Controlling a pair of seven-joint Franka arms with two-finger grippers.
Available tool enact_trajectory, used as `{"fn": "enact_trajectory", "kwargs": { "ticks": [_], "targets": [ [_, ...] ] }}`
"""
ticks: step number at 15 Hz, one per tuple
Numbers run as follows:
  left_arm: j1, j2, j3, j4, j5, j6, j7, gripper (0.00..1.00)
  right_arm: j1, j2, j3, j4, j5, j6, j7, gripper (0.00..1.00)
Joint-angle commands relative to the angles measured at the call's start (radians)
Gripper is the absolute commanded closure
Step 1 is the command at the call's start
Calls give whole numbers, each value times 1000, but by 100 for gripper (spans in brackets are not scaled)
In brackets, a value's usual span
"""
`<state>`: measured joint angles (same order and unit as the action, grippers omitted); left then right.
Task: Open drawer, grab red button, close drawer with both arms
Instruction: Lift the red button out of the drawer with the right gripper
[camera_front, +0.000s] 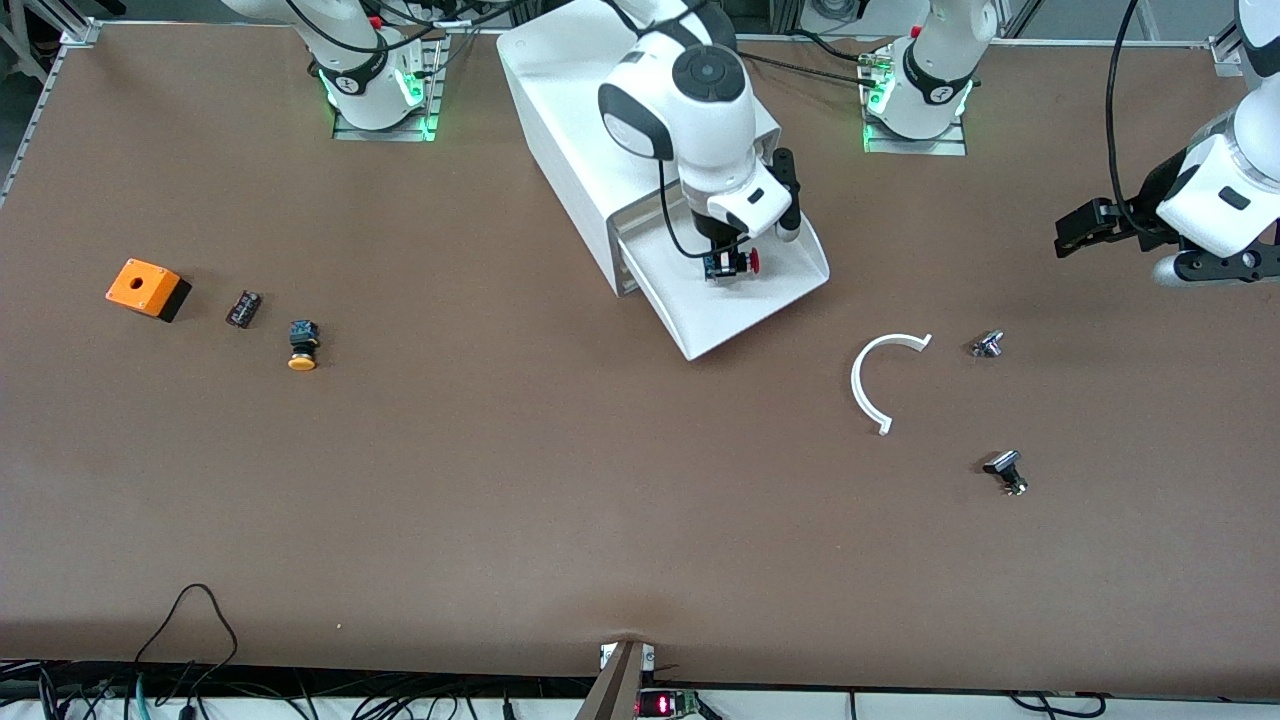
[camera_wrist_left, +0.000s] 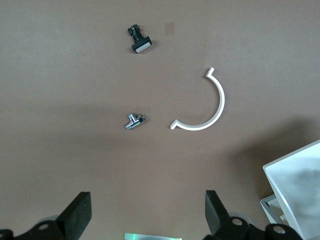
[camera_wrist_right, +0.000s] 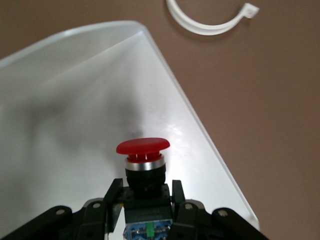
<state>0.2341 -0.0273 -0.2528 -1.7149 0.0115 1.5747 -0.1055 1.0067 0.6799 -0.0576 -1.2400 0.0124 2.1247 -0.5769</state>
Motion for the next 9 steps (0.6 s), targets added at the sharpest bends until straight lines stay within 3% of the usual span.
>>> {"fn": "enact_trajectory", "kwargs": {
  "ticks": [1, 5, 9],
  "targets": [
    [2, 33, -3, 46, 15, -31, -3, 0, 10, -81, -28, -9, -49, -60, 152, 68],
    [2, 35, -12, 48, 27, -31, -2, 0, -25, -186, -139, -79, -48, -92, 221, 68],
    [2, 84, -14, 25, 24, -25, 15, 0, -159, -285, -143, -209, -39, -100, 226, 68]
  ]
}}
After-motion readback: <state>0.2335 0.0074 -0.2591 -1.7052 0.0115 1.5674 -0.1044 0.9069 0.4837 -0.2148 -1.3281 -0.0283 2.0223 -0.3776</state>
